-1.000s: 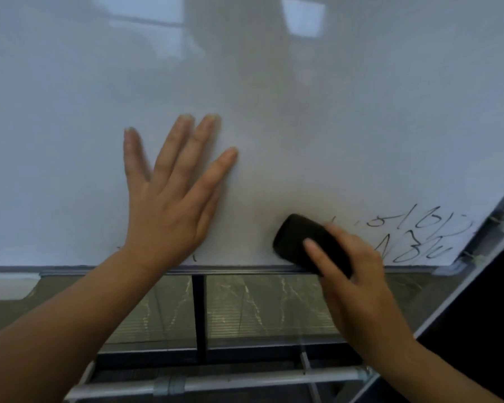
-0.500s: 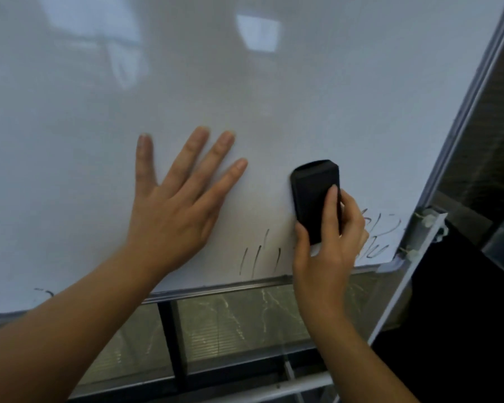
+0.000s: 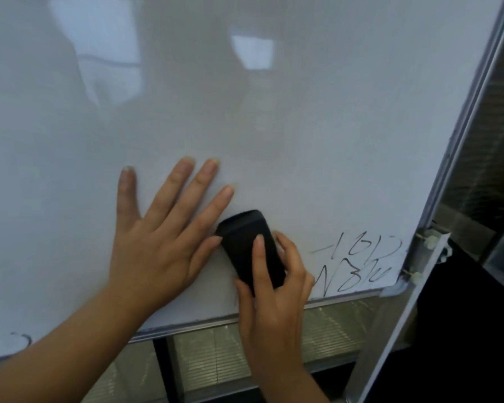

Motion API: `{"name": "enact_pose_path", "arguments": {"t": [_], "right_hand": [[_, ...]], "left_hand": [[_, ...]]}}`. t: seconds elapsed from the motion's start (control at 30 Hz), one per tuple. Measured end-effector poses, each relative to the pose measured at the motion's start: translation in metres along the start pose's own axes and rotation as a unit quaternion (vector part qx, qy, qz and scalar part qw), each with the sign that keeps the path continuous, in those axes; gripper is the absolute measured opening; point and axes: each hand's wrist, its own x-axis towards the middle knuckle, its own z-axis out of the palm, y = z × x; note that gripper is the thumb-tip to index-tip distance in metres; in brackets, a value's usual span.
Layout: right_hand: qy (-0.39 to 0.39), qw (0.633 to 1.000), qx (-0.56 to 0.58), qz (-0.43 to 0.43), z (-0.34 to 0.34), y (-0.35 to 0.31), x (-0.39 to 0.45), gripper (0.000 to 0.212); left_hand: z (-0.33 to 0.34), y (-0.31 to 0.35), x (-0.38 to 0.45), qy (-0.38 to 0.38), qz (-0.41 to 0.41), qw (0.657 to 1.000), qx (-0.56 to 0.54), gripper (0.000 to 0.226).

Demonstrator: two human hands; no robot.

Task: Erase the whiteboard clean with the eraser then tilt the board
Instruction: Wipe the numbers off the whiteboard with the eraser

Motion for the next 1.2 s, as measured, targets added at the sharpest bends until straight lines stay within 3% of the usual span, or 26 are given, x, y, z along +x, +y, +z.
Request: {"name": "enact_pose_path", "arguments": {"t": [0.37,0.67,1.03,1.2], "right_hand": [[0.135,0.977,-0.018,0.161,-0.041,0.077,0.049,0.064],[0.019,0.999,0.011,0.038,-0.007,0.025,0.010,0.060],[0.116,0.961,-0.036,0.247,-0.056,0.118,0.010,0.072],[0.123,0.964,-0.040,0.232,-0.057,0.119,0.012,0.067]], "left_hand": [[0.000,-0.001,0.000,-0.013,0.003,1.000,0.028,0.052],[0.003,-0.006,-0.007,-0.014,-0.001,1.000,-0.017,0.054],[0.005,-0.004,-0.002,-0.034,-0.018,0.996,-0.077,0.054],[0.005,-0.005,-0.003,-0.049,-0.020,0.995,-0.080,0.054]]}}
